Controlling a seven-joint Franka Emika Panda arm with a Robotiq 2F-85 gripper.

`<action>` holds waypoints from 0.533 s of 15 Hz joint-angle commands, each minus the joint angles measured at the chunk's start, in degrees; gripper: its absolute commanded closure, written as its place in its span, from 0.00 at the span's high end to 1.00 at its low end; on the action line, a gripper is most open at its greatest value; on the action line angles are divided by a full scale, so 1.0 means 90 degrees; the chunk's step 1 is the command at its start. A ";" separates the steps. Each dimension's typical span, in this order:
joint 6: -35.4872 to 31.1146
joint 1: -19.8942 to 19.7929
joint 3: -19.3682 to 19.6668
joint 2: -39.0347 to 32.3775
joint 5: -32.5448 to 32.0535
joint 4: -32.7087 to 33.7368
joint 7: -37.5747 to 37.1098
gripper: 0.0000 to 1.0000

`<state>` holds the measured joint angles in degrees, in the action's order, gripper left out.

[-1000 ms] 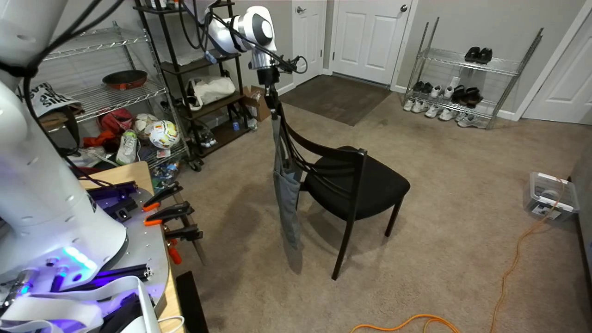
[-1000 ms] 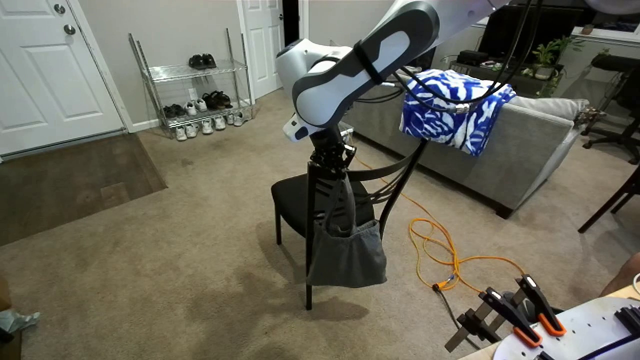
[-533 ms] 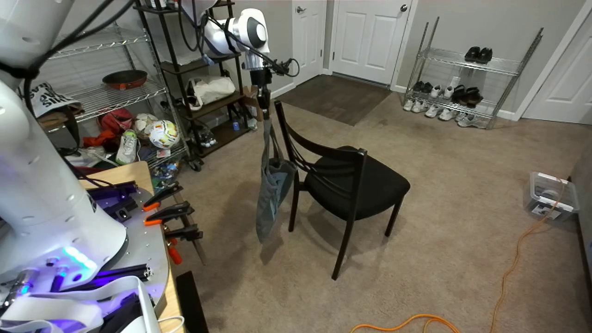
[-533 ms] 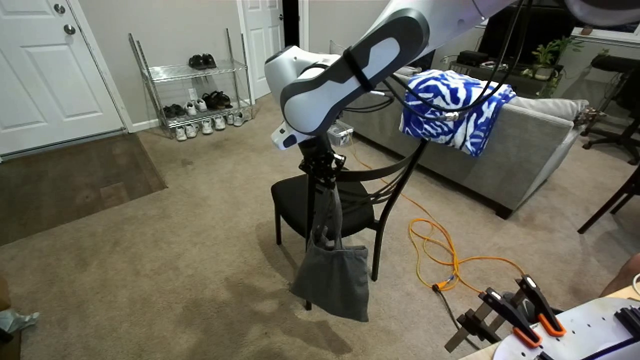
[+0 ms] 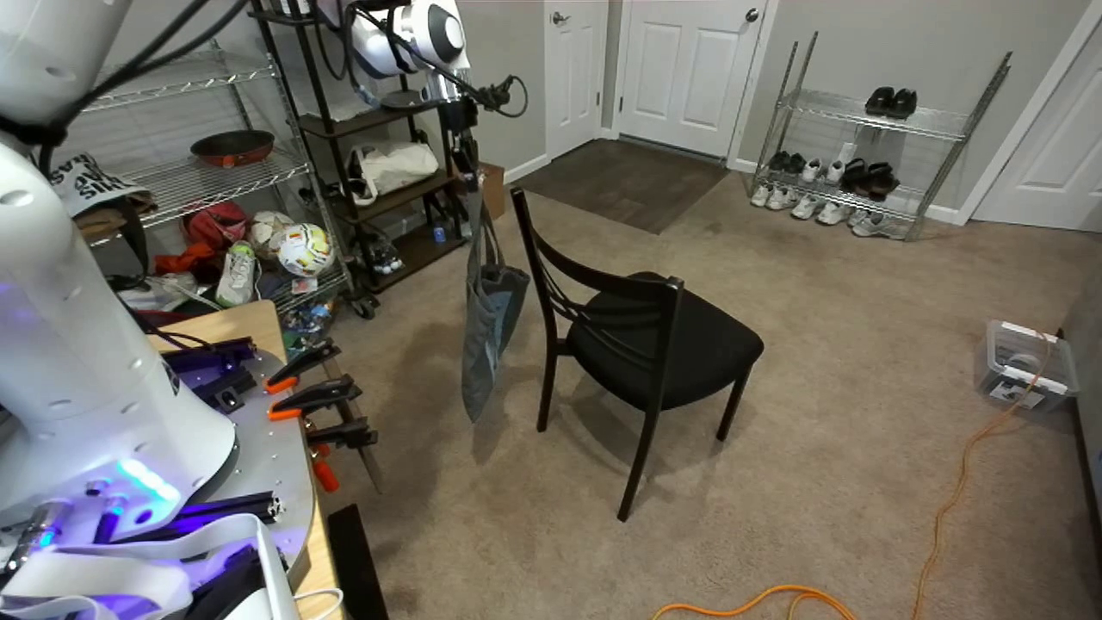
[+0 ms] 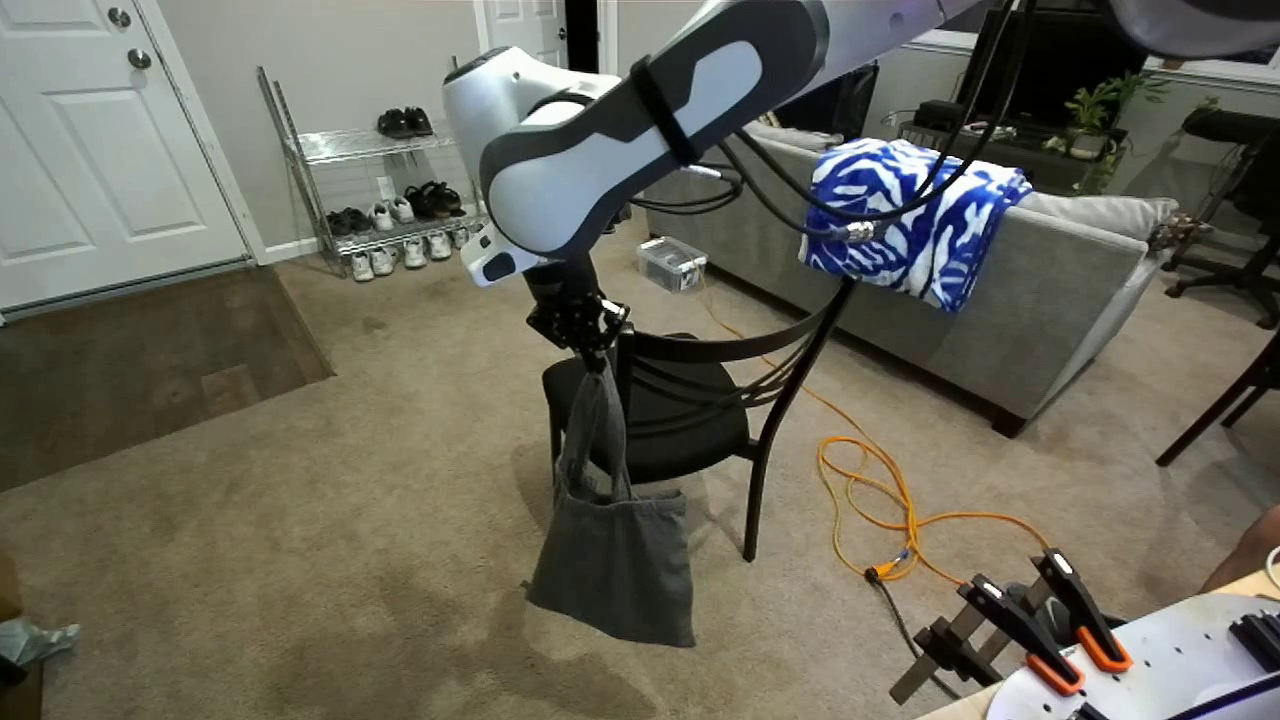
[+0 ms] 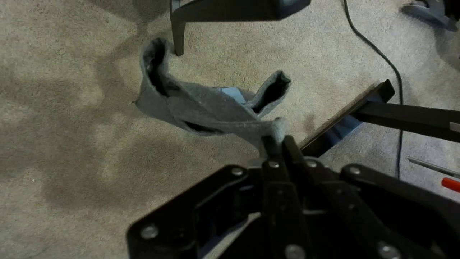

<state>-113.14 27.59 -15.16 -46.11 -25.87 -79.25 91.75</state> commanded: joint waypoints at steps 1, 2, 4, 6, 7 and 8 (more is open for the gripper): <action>-0.0008 -0.0059 0.0118 0.0169 0.0086 -0.0089 -0.0460 0.02; -0.0031 -0.0087 0.0162 0.0207 0.0072 -0.0128 -0.0608 0.02; -0.0128 -0.0085 0.0320 0.0315 -0.0095 -0.0208 -0.0977 0.02; -0.0164 -0.0063 0.0471 0.0414 -0.0259 -0.0222 -0.1248 0.02; -0.0155 -0.0044 0.0520 0.0460 -0.0338 -0.0217 -0.1335 0.02; -0.0165 -0.0015 0.0570 0.0493 -0.0434 -0.0205 -0.1455 0.02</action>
<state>-113.72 27.05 -11.10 -44.90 -27.23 -78.91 82.64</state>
